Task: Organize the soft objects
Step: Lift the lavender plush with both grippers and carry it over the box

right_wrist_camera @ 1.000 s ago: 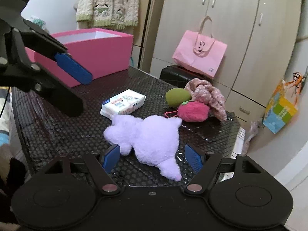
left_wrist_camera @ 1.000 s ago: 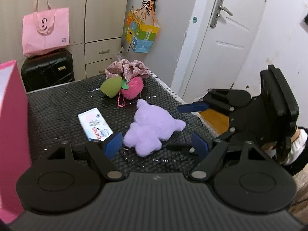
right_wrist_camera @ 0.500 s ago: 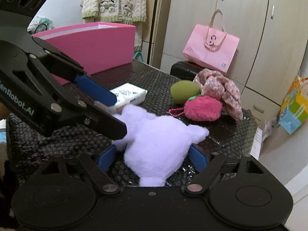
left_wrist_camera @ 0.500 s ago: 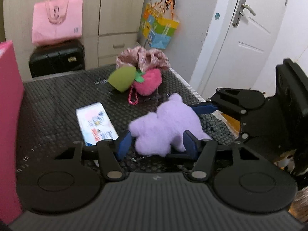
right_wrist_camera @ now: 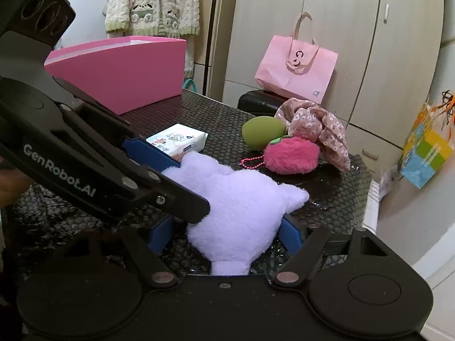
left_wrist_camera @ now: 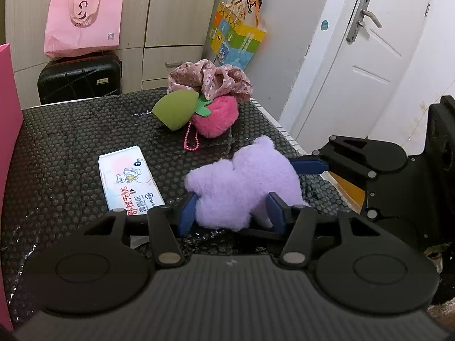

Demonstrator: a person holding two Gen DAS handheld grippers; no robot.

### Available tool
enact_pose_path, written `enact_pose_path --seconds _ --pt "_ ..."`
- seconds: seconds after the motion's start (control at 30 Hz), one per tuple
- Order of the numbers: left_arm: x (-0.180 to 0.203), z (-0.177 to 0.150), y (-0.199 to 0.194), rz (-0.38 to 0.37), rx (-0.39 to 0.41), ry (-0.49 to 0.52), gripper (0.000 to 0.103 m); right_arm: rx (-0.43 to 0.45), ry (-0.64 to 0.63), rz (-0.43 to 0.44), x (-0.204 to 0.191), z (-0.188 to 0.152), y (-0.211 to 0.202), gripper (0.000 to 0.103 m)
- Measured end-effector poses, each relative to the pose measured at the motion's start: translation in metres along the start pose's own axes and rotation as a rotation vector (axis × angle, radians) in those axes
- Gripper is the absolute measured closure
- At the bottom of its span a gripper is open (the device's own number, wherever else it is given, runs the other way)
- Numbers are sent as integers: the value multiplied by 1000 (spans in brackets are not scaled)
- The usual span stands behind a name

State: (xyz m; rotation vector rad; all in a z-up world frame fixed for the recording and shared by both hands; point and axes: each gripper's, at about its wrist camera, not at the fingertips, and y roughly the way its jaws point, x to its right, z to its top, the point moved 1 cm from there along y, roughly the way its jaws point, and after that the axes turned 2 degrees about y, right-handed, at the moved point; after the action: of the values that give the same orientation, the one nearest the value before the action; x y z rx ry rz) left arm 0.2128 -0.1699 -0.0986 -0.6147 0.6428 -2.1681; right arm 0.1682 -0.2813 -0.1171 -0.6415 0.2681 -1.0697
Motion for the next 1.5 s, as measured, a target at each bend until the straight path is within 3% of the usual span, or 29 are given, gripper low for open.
enact_pose_path --seconds 0.27,0.57,0.9,1.13,1.37,1.43,1.5 --pt "4 -2 -8 -2 -2 2 51 -8 29 -52 -8 1 -5 27" --pt "9 -8 -38 -14 -13 17 50 -2 112 -19 -23 -1 -25 27" --pt "8 -27 -78 -31 -17 17 50 6 117 -40 -65 -3 -47 27" --pt "-3 -38 -109 -47 -33 -33 50 -17 143 0 -90 6 -61 27" --pt "-30 -49 -145 -141 -104 -155 50 -39 134 81 -124 20 -78 28" --pt "-40 -52 -161 -140 -101 -181 50 -44 126 108 -133 26 -80 36" --pt "-47 -53 -177 -133 -93 -189 50 -40 112 133 -144 33 -81 37"
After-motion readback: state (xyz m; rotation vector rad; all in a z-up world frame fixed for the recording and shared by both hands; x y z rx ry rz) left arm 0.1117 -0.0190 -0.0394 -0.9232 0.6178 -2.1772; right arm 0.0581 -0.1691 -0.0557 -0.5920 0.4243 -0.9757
